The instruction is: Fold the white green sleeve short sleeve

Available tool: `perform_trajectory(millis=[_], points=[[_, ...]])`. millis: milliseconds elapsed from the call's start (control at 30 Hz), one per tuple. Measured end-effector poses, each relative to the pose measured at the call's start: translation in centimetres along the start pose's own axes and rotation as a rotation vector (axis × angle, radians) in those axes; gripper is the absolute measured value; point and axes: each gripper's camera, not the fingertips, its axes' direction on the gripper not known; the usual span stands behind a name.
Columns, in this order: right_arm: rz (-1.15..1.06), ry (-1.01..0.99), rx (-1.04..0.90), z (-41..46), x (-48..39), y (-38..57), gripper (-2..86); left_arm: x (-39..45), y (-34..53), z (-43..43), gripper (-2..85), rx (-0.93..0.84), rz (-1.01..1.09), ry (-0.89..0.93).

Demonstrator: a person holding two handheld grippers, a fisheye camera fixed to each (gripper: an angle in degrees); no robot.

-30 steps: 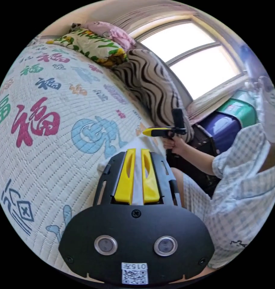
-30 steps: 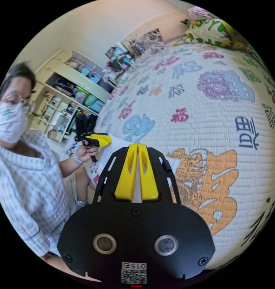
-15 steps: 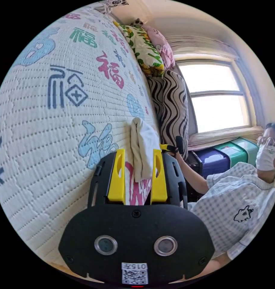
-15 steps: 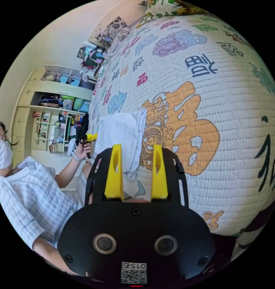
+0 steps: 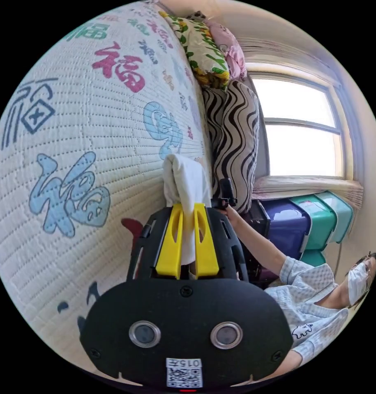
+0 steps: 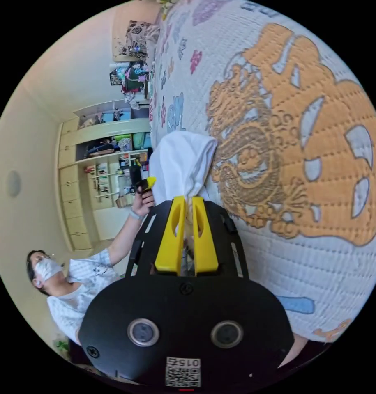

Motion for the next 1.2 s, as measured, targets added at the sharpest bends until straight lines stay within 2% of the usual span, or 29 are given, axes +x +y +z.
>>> perform_trajectory(millis=[67,233,433,600,700,833,900,967,1067,1133,1200], points=[[-0.048,0.025,0.068,1.7,-1.9,0.5,2.0,3.2,0.2,-2.2,3.5,0.001,0.050,-0.019],[-0.185,-0.163,0.129,9.2,-7.9,1.2,1.0,11.7,3.3,-13.1,3.2,0.070,0.173,-0.121],[-0.444,-0.302,-0.018,25.0,-23.6,-0.6,0.8,19.2,9.9,-32.4,3.4,0.230,0.144,-0.217],[-0.581,-0.338,-0.174,41.8,-39.6,-3.9,0.6,24.8,14.2,-48.0,3.7,0.357,0.013,-0.450],[-0.567,-0.283,-0.249,50.4,-45.4,-6.2,0.5,25.7,14.3,-52.8,3.8,0.378,-0.103,-0.603],[-0.486,-0.188,-0.312,58.8,-48.3,-8.5,0.2,23.4,12.1,-54.3,3.8,0.353,-0.303,-0.785],[-0.434,-0.096,-0.361,62.2,-48.3,-9.5,-0.2,21.3,10.2,-53.0,4.1,0.319,-0.408,-0.932],[-0.416,-0.067,-0.366,62.7,-47.7,-10.2,-0.4,20.1,8.8,-51.4,4.8,0.271,-0.475,-1.034],[-0.419,-0.124,-0.368,60.2,-46.0,-11.4,-0.5,21.6,6.5,-49.0,6.8,0.229,-0.476,-1.203],[-0.437,-0.121,-0.356,57.5,-44.7,-12.1,-0.6,24.5,5.5,-48.5,7.4,0.291,-0.485,-1.362],[-0.434,-0.071,-0.291,53.2,-42.5,-12.8,-0.6,30.2,3.7,-47.6,8.2,0.512,-0.424,-1.538]])
